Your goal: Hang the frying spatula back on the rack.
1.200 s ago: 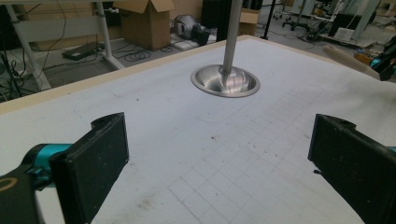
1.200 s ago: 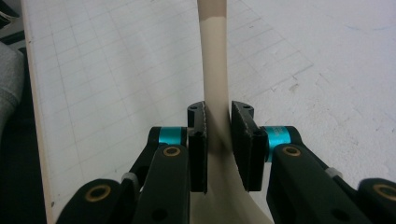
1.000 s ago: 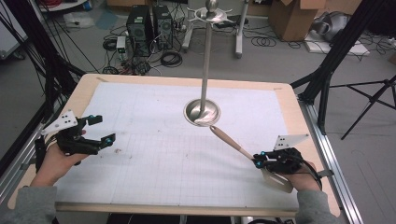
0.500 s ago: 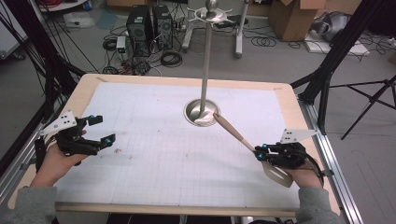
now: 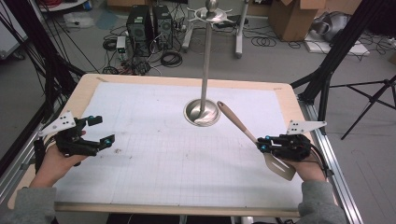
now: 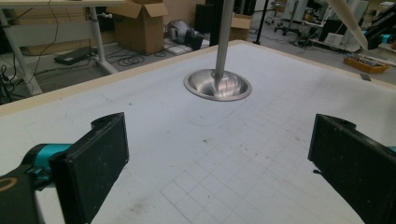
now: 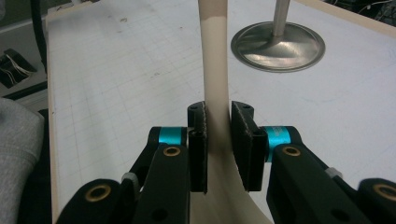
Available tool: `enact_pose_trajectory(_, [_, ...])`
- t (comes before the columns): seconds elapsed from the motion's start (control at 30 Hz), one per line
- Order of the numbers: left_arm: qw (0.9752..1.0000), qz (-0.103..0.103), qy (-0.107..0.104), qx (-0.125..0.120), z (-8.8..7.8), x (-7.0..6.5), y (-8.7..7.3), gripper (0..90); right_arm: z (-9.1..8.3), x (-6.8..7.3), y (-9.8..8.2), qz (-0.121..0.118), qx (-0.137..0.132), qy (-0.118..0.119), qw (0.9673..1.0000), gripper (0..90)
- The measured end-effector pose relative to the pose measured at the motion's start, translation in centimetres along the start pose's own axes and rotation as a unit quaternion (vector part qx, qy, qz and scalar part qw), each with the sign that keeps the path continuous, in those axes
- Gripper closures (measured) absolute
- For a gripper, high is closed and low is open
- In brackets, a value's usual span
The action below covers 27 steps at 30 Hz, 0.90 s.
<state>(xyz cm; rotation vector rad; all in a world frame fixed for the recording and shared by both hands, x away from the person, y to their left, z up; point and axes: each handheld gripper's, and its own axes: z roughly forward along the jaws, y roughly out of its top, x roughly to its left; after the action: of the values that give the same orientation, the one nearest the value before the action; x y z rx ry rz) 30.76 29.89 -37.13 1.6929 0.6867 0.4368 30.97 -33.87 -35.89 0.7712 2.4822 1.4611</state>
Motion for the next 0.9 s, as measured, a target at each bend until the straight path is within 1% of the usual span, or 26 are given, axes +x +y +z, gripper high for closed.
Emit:
enact_pose_trajectory(0.07, [1.0000, 0.000, 0.000, 0.001, 0.0, 0.0, 0.0, 5.6, 0.0, 0.0, 0.1, -0.001, 0.001, -0.001, 1.0000, 77.4])
enact_pose_trajectory(0.23, [0.9999, 0.006, 0.008, 0.006, -0.2, 0.0, -0.2, 5.6, -0.3, -0.4, 1.1, -0.005, -0.009, 0.006, 0.9999, 77.4])
enact_pose_trajectory(0.27, [0.9999, 0.006, 0.008, 0.006, -0.2, 0.0, -0.2, 5.6, -0.4, -0.3, 1.3, -0.011, -0.012, -0.001, 0.9999, 77.5])
enact_pose_trajectory(0.37, [1.0000, 0.003, 0.006, 0.006, -0.2, 0.0, -0.3, 5.6, -0.6, -0.3, 1.9, -0.023, -0.023, 0.001, 0.9995, 77.5])
enact_pose_trajectory(0.5, [0.9999, 0.002, 0.007, 0.008, -0.3, 0.0, -0.4, 5.6, -0.9, -0.2, 2.9, -0.029, -0.027, 0.005, 0.9992, 77.5])
enact_pose_trajectory(0.53, [0.9999, 0.002, 0.007, 0.008, -0.3, 0.0, -0.4, 5.6, -0.9, -0.2, 2.9, -0.029, -0.027, 0.005, 0.9992, 77.5])
enact_pose_trajectory(0.63, [0.9999, 0.001, 0.008, 0.009, -0.4, 0.0, -0.4, 5.6, -1.0, -0.2, 3.8, -0.038, -0.030, 0.006, 0.9988, 77.5])
enact_pose_trajectory(0.67, [0.9999, 0.001, 0.008, 0.009, -0.4, 0.0, -0.4, 5.6, -1.0, -0.2, 3.8, -0.038, -0.030, 0.006, 0.9988, 77.5])
enact_pose_trajectory(0.73, [0.9999, 0.000, 0.009, 0.009, -0.5, 0.0, -0.5, 5.6, -1.2, -0.2, 4.5, -0.039, -0.030, 0.010, 0.9987, 77.4])
enact_pose_trajectory(0.77, [0.9999, 0.001, 0.013, 0.010, -0.6, 0.0, -0.5, 5.6, -1.2, -0.3, 4.7, -0.042, -0.032, 0.010, 0.9985, 77.5])
enact_pose_trajectory(0.9, [0.9998, 0.000, 0.016, 0.010, -0.9, 0.1, -0.6, 5.6, -1.6, -0.5, 5.5, -0.044, -0.037, 0.012, 0.9983, 77.5])
